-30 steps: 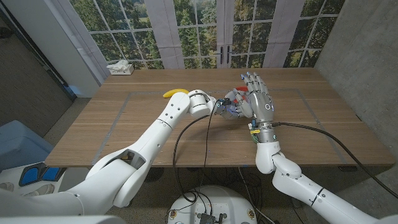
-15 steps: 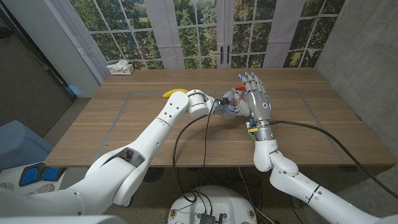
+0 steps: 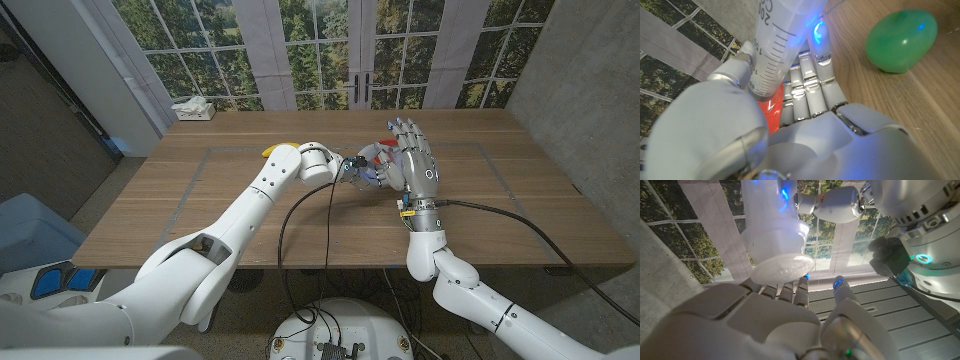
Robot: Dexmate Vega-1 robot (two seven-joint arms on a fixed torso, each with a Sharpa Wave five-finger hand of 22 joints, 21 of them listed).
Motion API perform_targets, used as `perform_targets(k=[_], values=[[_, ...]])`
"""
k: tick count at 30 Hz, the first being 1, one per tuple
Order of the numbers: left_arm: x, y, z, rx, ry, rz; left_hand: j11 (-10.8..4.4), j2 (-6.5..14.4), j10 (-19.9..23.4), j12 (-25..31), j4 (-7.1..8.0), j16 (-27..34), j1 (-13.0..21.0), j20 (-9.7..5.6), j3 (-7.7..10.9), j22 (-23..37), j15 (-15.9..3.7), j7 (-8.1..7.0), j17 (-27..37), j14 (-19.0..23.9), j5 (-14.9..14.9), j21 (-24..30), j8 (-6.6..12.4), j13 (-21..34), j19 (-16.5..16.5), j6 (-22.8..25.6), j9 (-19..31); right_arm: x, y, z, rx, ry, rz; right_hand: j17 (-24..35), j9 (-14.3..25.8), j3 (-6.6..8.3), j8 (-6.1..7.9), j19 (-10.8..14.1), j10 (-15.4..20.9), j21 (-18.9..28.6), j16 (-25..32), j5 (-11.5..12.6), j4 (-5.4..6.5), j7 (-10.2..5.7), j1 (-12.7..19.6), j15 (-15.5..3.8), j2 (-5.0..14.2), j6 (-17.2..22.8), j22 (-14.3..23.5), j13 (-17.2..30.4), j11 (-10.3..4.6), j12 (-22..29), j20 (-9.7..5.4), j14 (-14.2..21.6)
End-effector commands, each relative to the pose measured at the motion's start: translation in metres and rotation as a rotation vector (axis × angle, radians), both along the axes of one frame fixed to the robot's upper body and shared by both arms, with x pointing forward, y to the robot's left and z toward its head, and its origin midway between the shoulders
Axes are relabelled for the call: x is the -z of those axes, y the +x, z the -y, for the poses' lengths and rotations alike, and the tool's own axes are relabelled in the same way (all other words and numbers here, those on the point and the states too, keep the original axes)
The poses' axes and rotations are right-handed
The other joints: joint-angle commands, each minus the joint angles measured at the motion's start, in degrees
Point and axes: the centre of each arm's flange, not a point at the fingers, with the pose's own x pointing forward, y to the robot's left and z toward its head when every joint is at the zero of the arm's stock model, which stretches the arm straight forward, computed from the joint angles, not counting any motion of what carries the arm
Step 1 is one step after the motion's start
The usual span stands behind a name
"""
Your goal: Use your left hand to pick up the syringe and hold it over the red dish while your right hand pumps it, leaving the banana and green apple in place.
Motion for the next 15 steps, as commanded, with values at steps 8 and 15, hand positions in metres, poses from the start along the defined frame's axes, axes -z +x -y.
perform_targets(k=[8, 15], values=[[-0.005, 0.008, -0.004, 0.009, 0.018, 0.029, -18.37, 7.38, 18.17, -0.11, 2.48, 0.16, 7.00, -9.40, 3.85, 0.00, -18.22, -1.98, 0.18, 15.36, 0.39, -0.12, 3.10, 0.14, 2.95, 13.04, 6.54, -0.001, -0.013, 0.011, -0.065, 0.051, 0.082, 0.03, 0.10, -0.55, 0.42, 2.65, 1.18, 0.70, 0.98, -0.07, 0.42, 0.19, -0.32, -4.45, -0.45, 1.45, 0.30, 0.18, 1.37, 0.36, 0.92, 1.92], [-0.008, 0.011, -0.002, 0.014, 0.030, 0.058, -18.19, 7.38, 17.96, -0.15, 2.49, 0.06, 6.92, -9.42, 3.84, 0.00, -18.23, -2.27, 0.16, 15.22, 0.37, -0.18, 2.99, 0.28, 2.85, 13.03, 6.37, -0.007, -0.015, 0.020, -0.088, 0.084, 0.110, 0.06, 0.12, -1.05, 0.49, 3.21, 1.69, 0.72, 1.23, -0.14, 0.74, 0.68, -1.03, -4.09, -0.77, 1.97, 0.31, 0.20, 1.64, 0.50, 1.15, 2.53]])
